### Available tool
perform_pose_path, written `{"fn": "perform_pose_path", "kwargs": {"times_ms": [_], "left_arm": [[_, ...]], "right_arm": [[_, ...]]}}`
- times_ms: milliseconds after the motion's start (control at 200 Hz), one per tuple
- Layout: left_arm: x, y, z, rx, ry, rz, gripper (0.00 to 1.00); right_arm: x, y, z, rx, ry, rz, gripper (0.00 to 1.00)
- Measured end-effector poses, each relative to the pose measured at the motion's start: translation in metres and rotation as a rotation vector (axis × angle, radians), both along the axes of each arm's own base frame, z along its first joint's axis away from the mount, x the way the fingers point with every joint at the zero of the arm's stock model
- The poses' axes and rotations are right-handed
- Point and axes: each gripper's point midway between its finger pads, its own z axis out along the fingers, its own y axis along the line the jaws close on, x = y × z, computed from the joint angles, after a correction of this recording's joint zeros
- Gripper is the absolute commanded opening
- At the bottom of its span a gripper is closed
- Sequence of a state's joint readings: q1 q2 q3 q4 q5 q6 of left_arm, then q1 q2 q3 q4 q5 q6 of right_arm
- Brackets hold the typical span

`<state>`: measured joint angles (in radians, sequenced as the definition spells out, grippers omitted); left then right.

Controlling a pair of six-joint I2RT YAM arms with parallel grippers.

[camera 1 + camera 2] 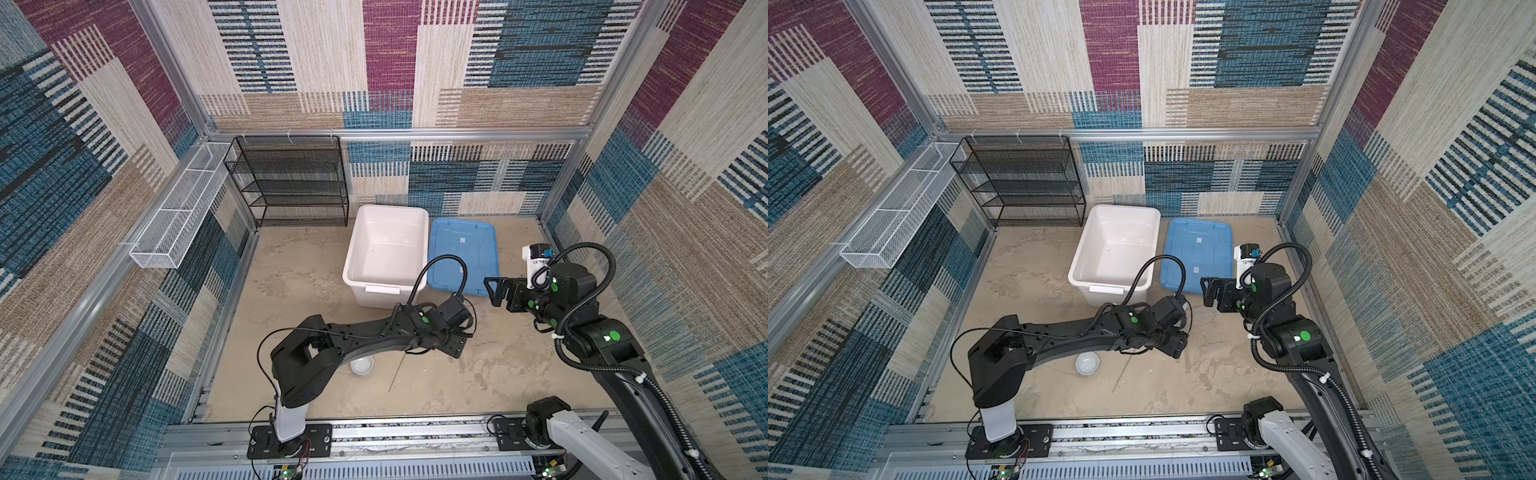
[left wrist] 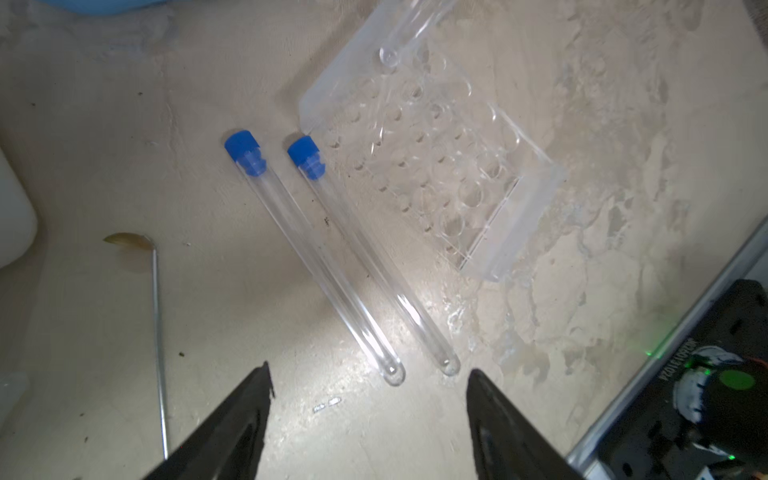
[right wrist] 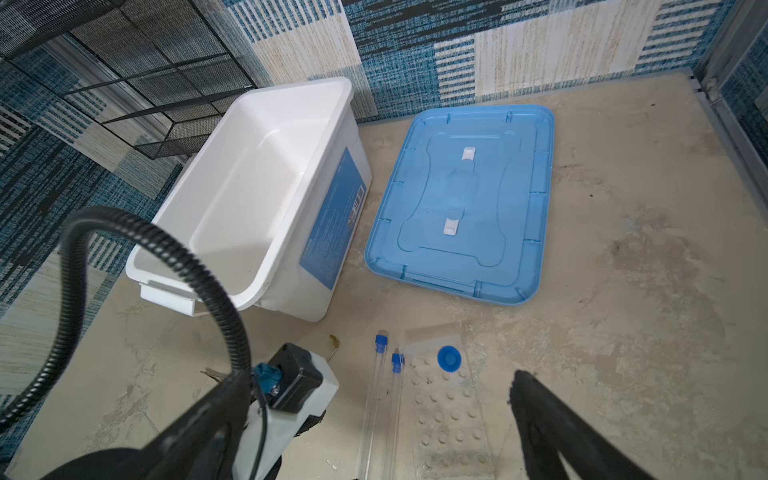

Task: Organize the chemistry lab equipment
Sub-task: 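Open and lift the right gripper while the left gripper reaches toward loose tubes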

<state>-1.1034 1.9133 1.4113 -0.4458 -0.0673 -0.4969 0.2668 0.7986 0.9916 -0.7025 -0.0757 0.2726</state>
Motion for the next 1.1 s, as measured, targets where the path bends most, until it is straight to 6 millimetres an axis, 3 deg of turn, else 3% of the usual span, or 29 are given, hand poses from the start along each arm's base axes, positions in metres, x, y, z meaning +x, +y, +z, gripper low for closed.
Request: {"fn": "perform_pose_path", "kwargs": {"times_ms": [260,511,1102], "left_arm": [[0.006,0.001,-0.023,0.099,0.016,0.010,0.54],[0.006,0.003,-0.041,0.150,0.036,0.009,0.52],[0.013,0.011,-0.056,0.257,0.024,0.020,0.39]], "right_arm": [[-0.001,-0.007,0.001,-0.017,-0.014,-0.034,0.99],[-0.002,-0.011,-0.005,-0.032,-0.009,-0.049,0.99],[-0.003,-0.012,-0.010,-0.036,-0.002,-0.050,0.99]]}}
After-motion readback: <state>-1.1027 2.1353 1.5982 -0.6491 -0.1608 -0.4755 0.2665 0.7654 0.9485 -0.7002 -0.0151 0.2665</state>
